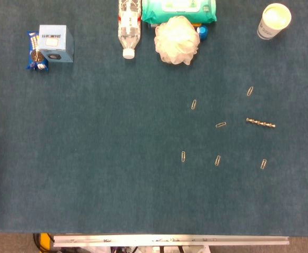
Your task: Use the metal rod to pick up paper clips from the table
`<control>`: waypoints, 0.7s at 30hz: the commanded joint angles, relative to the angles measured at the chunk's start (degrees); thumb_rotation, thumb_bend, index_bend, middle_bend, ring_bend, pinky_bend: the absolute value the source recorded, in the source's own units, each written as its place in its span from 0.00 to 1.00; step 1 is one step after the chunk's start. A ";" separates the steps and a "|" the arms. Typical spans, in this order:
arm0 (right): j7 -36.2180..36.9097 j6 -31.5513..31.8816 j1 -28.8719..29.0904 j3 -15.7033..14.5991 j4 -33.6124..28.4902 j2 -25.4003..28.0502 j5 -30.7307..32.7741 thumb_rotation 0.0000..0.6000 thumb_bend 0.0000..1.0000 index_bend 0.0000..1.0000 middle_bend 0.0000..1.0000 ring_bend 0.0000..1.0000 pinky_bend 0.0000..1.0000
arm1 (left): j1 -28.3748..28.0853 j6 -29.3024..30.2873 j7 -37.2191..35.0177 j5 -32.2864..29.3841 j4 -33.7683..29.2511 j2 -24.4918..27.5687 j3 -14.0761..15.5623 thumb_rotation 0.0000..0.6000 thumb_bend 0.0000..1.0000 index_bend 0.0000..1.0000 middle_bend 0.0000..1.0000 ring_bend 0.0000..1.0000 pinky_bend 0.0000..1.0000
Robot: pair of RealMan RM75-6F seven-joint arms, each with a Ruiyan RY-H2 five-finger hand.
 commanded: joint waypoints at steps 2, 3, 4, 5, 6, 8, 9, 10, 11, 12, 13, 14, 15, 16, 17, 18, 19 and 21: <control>-0.46 -2.03 1.06 -0.22 0.41 -0.47 0.07 1.00 0.00 0.64 0.47 0.45 0.65 | 0.62 -0.08 -0.55 -0.28 0.55 0.26 0.57 1.00 0.14 0.58 0.59 0.56 0.82; -0.58 -2.45 1.31 -0.21 0.44 -0.49 0.09 1.00 0.00 0.64 0.47 0.45 0.65 | 0.82 0.09 -0.50 -0.43 0.49 0.33 0.59 1.00 0.14 0.59 0.59 0.56 0.82; -0.68 -2.73 1.55 -0.15 0.41 -0.50 0.06 1.00 0.00 0.64 0.47 0.45 0.65 | 1.05 0.31 -0.56 -0.58 0.39 0.40 0.61 1.00 0.14 0.60 0.59 0.56 0.82; -0.65 -2.95 1.83 -0.02 0.34 -0.49 -0.04 1.00 0.00 0.64 0.47 0.45 0.65 | 1.35 0.63 -0.71 -0.80 0.26 0.47 0.58 1.00 0.14 0.60 0.59 0.56 0.82; -0.53 -3.02 2.00 0.11 0.23 -0.48 -0.09 1.00 0.00 0.64 0.47 0.45 0.65 | 1.53 0.77 -0.70 -1.04 0.21 0.53 0.53 1.00 0.14 0.60 0.58 0.56 0.82; -0.45 -2.93 2.27 0.46 -0.05 -0.52 -0.11 1.00 0.00 0.64 0.47 0.45 0.65 | 1.81 0.89 -0.38 -1.67 0.17 0.61 0.40 1.00 0.14 0.60 0.58 0.56 0.82; -0.64 -2.85 2.35 0.59 -0.20 -0.59 -0.09 1.00 0.00 0.64 0.47 0.45 0.64 | 1.87 0.91 -0.34 -1.77 0.15 0.63 0.37 1.00 0.14 0.60 0.58 0.56 0.82; -0.96 -2.76 2.41 0.71 -0.39 -0.69 -0.03 1.00 0.00 0.64 0.47 0.45 0.63 | 1.91 0.87 -0.51 -1.77 0.14 0.64 0.39 1.00 0.14 0.61 0.58 0.56 0.82; -1.44 -2.70 2.49 0.83 -0.73 -0.86 0.07 1.00 0.00 0.64 0.47 0.45 0.63 | 1.97 0.80 -0.81 -1.71 0.17 0.68 0.47 1.00 0.14 0.61 0.58 0.56 0.82; -1.75 -2.79 2.56 0.87 -1.09 -0.95 0.20 1.00 0.00 0.64 0.47 0.44 0.62 | 2.01 0.79 -1.00 -1.56 0.31 0.68 0.55 1.00 0.14 0.61 0.58 0.56 0.82; -2.07 -2.98 2.63 0.88 -1.55 -0.99 0.41 1.00 0.00 0.64 0.47 0.44 0.62 | 2.05 0.80 -1.19 -1.38 0.55 0.65 0.65 1.00 0.14 0.61 0.58 0.56 0.82; -2.67 -3.38 2.75 0.93 -2.30 -0.98 0.90 1.00 0.00 0.64 0.47 0.43 0.62 | 2.14 0.79 -1.45 -1.22 0.86 0.59 0.78 1.00 0.14 0.61 0.58 0.56 0.82; -3.28 -3.74 2.86 1.00 -2.92 -0.95 1.36 1.00 0.00 0.64 0.46 0.42 0.61 | 2.18 0.65 -1.63 -1.26 1.04 0.59 0.85 1.00 0.14 0.61 0.58 0.56 0.81; -4.01 -4.06 2.98 1.11 -3.60 -0.93 1.88 1.00 0.00 0.64 0.45 0.41 0.60 | 2.21 0.50 -1.79 -1.41 1.11 0.62 0.86 1.00 0.14 0.61 0.58 0.56 0.81; -5.19 -4.40 3.12 1.28 -4.51 -0.98 2.60 1.00 0.00 0.64 0.45 0.40 0.60 | 2.17 0.34 -2.05 -1.34 1.20 0.74 0.88 1.00 0.14 0.61 0.58 0.56 0.81; -6.09 -4.69 3.26 1.37 -5.16 -1.02 3.07 1.00 0.00 0.64 0.44 0.39 0.59 | 2.14 0.26 -2.36 -1.19 1.35 0.85 0.91 1.00 0.14 0.61 0.58 0.56 0.81; -6.91 -5.00 3.40 1.47 -5.82 -1.07 3.59 1.00 0.00 0.64 0.44 0.38 0.58 | 2.09 0.15 -2.71 -1.00 1.52 1.00 0.95 1.00 0.14 0.61 0.58 0.56 0.81; -8.82 -5.75 3.75 1.79 -7.32 -1.30 5.09 1.00 0.00 0.64 0.43 0.38 0.58 | 1.87 -0.15 -3.41 -0.55 2.04 1.37 1.00 1.00 0.14 0.61 0.58 0.56 0.81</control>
